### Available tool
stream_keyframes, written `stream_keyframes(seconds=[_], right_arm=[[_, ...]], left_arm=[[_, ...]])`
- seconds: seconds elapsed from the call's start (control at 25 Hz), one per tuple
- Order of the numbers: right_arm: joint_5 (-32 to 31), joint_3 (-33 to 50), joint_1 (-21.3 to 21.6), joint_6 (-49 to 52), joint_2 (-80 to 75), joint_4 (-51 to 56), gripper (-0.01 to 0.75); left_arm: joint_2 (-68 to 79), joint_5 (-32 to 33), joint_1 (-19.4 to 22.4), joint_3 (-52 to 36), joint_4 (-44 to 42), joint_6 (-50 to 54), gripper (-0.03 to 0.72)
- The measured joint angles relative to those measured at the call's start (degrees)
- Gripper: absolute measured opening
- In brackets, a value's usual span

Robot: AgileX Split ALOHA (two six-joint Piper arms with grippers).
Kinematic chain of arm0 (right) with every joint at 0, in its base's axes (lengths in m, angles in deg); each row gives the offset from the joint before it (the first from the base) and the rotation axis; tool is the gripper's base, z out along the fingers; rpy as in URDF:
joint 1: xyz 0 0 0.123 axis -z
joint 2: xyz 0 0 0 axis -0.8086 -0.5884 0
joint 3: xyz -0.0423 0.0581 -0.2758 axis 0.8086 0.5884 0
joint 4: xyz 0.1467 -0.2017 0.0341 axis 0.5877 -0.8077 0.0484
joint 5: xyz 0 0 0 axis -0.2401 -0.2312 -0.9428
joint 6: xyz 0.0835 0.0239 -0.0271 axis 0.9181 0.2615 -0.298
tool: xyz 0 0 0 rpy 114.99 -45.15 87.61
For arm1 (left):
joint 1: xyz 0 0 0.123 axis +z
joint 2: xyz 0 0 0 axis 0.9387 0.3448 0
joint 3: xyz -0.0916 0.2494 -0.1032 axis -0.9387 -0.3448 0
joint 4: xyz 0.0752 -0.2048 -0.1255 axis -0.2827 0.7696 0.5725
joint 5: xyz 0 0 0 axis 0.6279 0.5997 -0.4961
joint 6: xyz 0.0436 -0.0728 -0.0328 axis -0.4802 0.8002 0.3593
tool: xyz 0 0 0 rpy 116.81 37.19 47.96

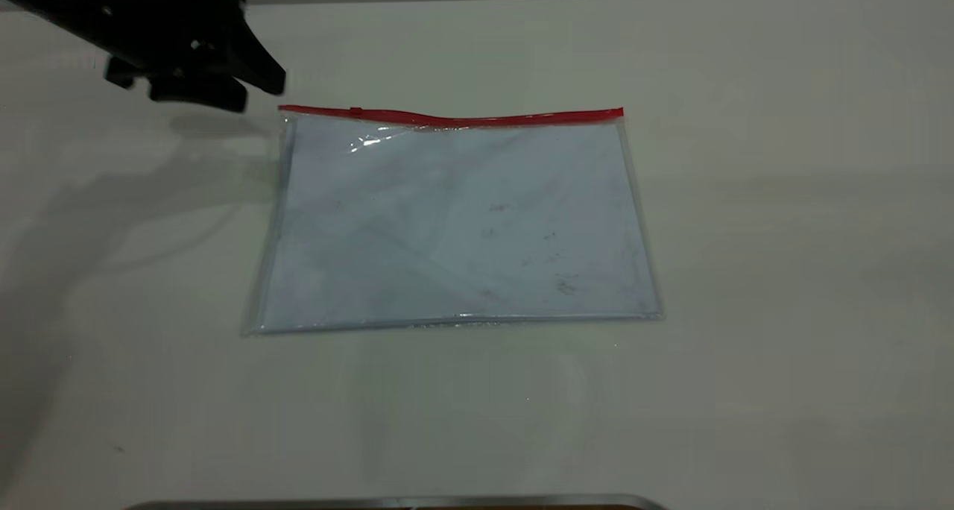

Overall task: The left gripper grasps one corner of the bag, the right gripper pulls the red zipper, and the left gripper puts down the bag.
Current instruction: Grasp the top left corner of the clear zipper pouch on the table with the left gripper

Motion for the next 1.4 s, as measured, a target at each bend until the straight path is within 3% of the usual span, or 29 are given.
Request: stream_keyframes(seconds=[0.28,0.72,1.16,1.32,1.4], right_arm=[[2.8,0.0,0.0,0.0,-3.4,0.7,0.557],[4.4,0.0,0.0,0.0,-3.7,1.1,0.557],[5.3,0.0,0.0,0.0,-3.7,1.1,0.557],[5.3,0.0,0.0,0.0,-3.7,1.2,0.557],[5.3,0.0,0.0,0.0,-3.7,1.2,0.557]], left_arm=[[7.3,1.9,0.6,5.8,0.0,-0.3,0.538],[10.9,1.8,0.9,7.3,0.6,-3.3,0.538],[14.6,5.8,0.9,7.4,14.7,-16.2,0.529],[15.0,6.9,0.9,7.4,14.9,-18.5,0.411],[15.0,7.1,0.9,7.4,14.9,-20.7,0.285]])
